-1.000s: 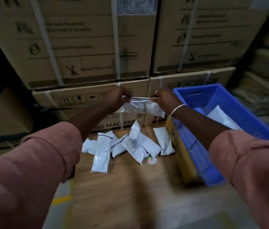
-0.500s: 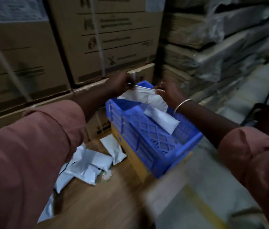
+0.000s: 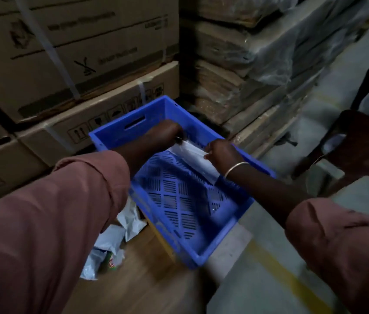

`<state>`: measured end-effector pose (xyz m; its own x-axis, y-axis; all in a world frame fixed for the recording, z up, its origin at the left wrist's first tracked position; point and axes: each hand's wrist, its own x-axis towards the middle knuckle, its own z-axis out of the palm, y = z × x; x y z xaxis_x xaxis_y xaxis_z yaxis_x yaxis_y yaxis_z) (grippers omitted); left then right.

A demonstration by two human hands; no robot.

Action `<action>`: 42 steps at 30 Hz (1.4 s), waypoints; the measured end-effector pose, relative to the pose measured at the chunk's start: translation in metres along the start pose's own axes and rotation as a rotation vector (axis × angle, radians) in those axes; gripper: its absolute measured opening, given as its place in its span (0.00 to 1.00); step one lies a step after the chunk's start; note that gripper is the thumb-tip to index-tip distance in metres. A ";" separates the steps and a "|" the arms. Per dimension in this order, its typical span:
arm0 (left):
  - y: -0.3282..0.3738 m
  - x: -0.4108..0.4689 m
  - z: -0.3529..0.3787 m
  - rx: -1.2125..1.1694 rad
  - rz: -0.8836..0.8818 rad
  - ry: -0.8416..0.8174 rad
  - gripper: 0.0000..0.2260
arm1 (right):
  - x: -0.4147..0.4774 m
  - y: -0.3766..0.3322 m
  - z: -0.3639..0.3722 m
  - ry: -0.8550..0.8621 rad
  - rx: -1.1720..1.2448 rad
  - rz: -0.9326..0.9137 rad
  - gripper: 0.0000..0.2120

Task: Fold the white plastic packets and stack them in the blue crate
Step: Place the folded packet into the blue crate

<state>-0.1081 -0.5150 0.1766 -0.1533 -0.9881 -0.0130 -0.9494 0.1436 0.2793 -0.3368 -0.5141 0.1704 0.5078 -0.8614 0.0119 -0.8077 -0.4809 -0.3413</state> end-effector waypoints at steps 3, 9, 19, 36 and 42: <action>-0.012 0.015 0.018 -0.022 -0.021 -0.025 0.09 | 0.012 0.009 0.014 -0.003 -0.099 -0.014 0.11; -0.019 0.033 0.034 -0.038 -0.049 -0.064 0.09 | 0.027 0.005 0.028 -0.006 -0.388 -0.044 0.07; -0.024 0.043 0.060 0.021 0.010 -0.043 0.09 | 0.031 0.003 0.048 -0.043 -0.463 -0.060 0.10; -0.032 0.038 0.069 0.121 0.150 0.054 0.15 | 0.030 0.002 0.051 -0.029 -0.458 -0.051 0.08; -0.034 0.034 0.073 0.085 0.126 0.022 0.17 | 0.027 0.000 0.051 -0.057 -0.488 -0.053 0.08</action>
<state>-0.1013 -0.5491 0.0971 -0.2671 -0.9629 0.0385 -0.9430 0.2694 0.1952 -0.3078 -0.5294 0.1228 0.5566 -0.8299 -0.0388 -0.8194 -0.5561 0.1390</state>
